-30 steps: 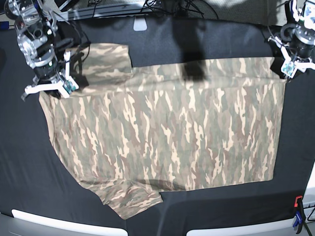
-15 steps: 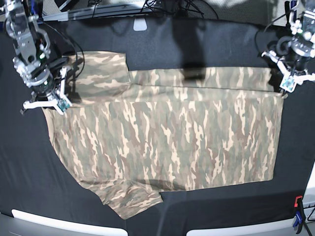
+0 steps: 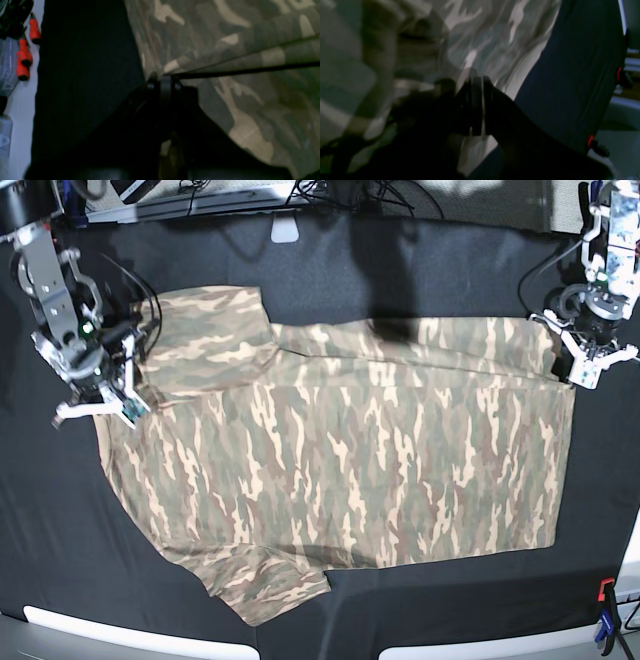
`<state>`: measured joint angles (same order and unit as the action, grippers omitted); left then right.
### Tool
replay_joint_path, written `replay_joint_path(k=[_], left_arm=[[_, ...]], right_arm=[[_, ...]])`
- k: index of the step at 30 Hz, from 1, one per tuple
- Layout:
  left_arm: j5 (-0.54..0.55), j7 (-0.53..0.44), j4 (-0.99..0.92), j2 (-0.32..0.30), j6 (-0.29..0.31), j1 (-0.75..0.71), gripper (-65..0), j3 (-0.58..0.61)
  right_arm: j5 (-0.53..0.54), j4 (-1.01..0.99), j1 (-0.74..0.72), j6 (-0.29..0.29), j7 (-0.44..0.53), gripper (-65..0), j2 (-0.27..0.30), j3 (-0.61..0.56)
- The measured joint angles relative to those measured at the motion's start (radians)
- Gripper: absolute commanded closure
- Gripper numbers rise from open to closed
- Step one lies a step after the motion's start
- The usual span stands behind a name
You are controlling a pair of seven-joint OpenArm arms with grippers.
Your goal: Layout the t-shirt on the table in an organized manner, then fold the t-shirt properly
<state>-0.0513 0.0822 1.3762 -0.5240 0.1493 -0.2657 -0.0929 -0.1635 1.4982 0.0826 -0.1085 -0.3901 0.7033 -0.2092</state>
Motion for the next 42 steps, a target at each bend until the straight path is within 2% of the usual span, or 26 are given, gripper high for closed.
replay_joint_path(k=[3, 5, 10, 15, 18, 21, 22, 24, 25, 27, 30, 32, 42], left_arm=[[-0.001, 0.000, -0.001, 0.000, -0.002, -0.002, 0.0, 0.000], [-0.001, 0.000, -0.001, 0.000, -0.002, -0.002, 0.0, 0.000], [-0.001, 0.000, -0.001, 0.000, -0.002, -0.002, 0.0, 0.000], [-0.001, 0.000, -0.001, 0.000, -0.002, -0.002, 0.0, 0.000], [-0.001, 0.000, -0.001, 0.000, -0.002, -0.002, 0.0, 0.000], [0.000, -0.001, -0.001, 0.000, -0.002, -0.003, 0.0, 0.000], [0.000, 0.000, -0.001, 0.000, -0.002, -0.003, 0.0, 0.000], [0.000, 0.000, -0.002, 0.000, -0.002, -0.003, 0.0, 0.000], [0.000, 0.000, -0.002, 0.000, -0.002, -0.002, 0.0, 0.000], [0.000, 0.005, -0.002, 0.000, -0.002, -0.003, 0.0, 0.000], [-0.001, 0.008, -0.002, 0.000, -0.002, -0.003, 0.0, 0.000], [-0.001, 0.011, -0.002, 0.000, -0.002, -0.003, 0.0, 0.000], [-0.001, 0.014, -0.002, 0.000, -0.002, -0.006, 0.0, 0.000]], right_arm=[[0.005, 0.000, -0.024, 0.000, 0.001, 0.0, 0.000, -0.012], [0.063, 0.002, -0.040, 0.030, -0.013, 0.0, 0.001, -0.011], [0.082, 0.061, -0.063, 0.068, -0.013, 0.0, 0.006, 0.002], [0.083, 0.066, -0.063, 0.071, -0.028, 0.0, 0.006, 0.010], [0.136, 0.075, -0.064, 0.072, -0.097, 0.0, 0.008, 0.010], [0.217, 0.149, -0.061, 0.071, -0.206, -15.9, 0.029, 0.009], [0.249, 0.190, -0.060, 0.072, -0.235, -19.0, 0.045, 0.009], [0.330, 0.276, -0.064, 0.074, -0.288, -20.2, 0.082, 0.009], [0.379, 0.311, -0.067, 0.062, -0.302, -20.2, 0.099, 0.011], [0.446, 0.335, -0.072, -0.040, -0.323, -20.2, 0.108, 0.015], [0.505, 0.317, -0.058, -0.152, -0.357, -20.2, 0.097, 0.009], [0.520, 0.316, -0.053, -0.196, -0.363, -20.2, 0.098, 0.009], [0.583, 0.144, -0.072, -0.217, -0.325, -20.1, 0.091, 0.009]])
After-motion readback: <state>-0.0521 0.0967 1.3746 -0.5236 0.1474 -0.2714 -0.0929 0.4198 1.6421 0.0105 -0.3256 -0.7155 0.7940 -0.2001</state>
